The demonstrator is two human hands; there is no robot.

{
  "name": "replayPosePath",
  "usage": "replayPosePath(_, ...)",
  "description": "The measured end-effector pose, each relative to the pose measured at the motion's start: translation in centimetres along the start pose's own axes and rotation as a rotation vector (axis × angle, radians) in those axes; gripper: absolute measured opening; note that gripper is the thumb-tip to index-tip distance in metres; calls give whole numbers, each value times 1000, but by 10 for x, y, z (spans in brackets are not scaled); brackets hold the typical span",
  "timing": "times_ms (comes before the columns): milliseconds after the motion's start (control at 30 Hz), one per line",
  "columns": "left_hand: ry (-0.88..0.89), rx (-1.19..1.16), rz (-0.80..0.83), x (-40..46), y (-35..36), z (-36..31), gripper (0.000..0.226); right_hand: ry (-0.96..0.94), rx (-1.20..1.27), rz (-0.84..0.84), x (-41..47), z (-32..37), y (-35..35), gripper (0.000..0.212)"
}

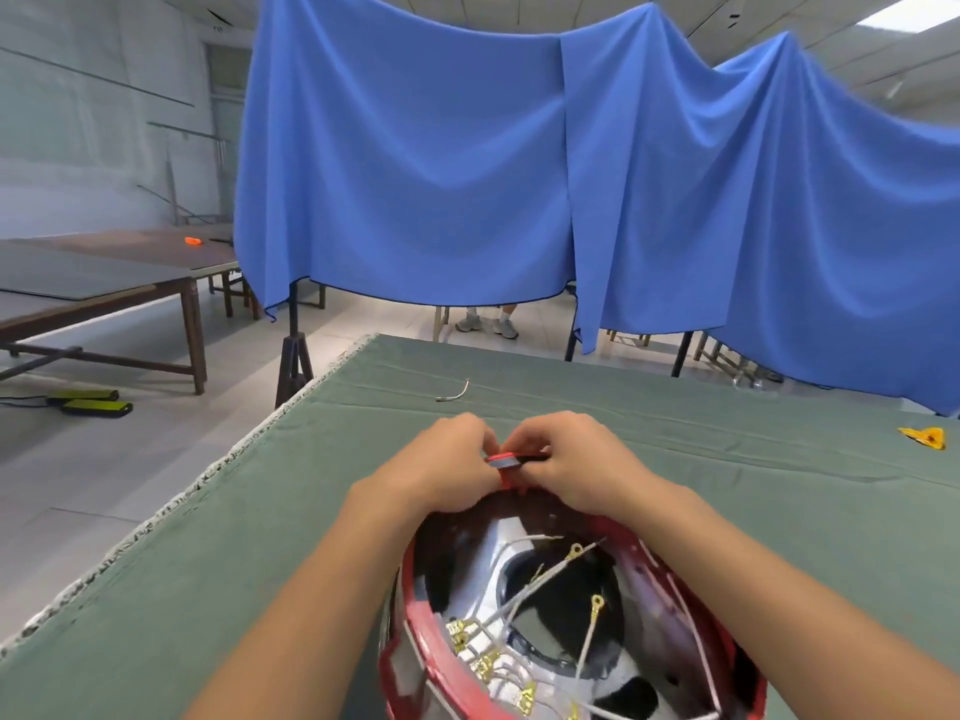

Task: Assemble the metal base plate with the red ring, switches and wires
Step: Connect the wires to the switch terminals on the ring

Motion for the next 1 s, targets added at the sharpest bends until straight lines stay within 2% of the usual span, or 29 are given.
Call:
replayPosePath(100, -81, 103, -83, 0, -4, 12, 20, 46, 15, -23, -2, -9, -1, 14)
replayPosePath(200, -155, 265, -209, -2, -14, 16, 31, 137, 14, -84, -8, -32, -10, 15)
replayPosePath(333, -234, 365, -266, -5, -20, 21, 34, 242, 35, -102, -17, -55, -8, 12)
replayPosePath(500, -107, 150, -173, 0, -10, 15, 36, 206, 140, -169, -21, -58, -1, 15)
replayPosePath(600, -77, 154, -233, 1, -17, 17, 28, 217, 252, -181, -14, -65, 2, 20)
replayPosePath(667, -83, 176, -265, 1, -19, 18, 27, 275, 342, -218, -8, -74, 5, 33)
replayPosePath(733, -90, 185, -280, 1, -19, 18, 27, 377, 402, -272, -1, -89, 5, 34)
replayPosePath(900, -76, 158, -292, 5, -15, 21, 28, 527, 190, -291, 25, -122, 6, 15)
replayPosePath(1000, -71, 123, -283, 7, -12, 24, 28, 542, -3, -281, 44, -135, 13, 20)
Point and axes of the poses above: each hand's wrist, its own x-axis towards the middle knuckle, its own y-axis out of the palm, z = x × y, the point moved 6 cm from there along x, towards the middle knuckle, and after that the axes turned 8 degrees about -x, right-handed, at the moved point
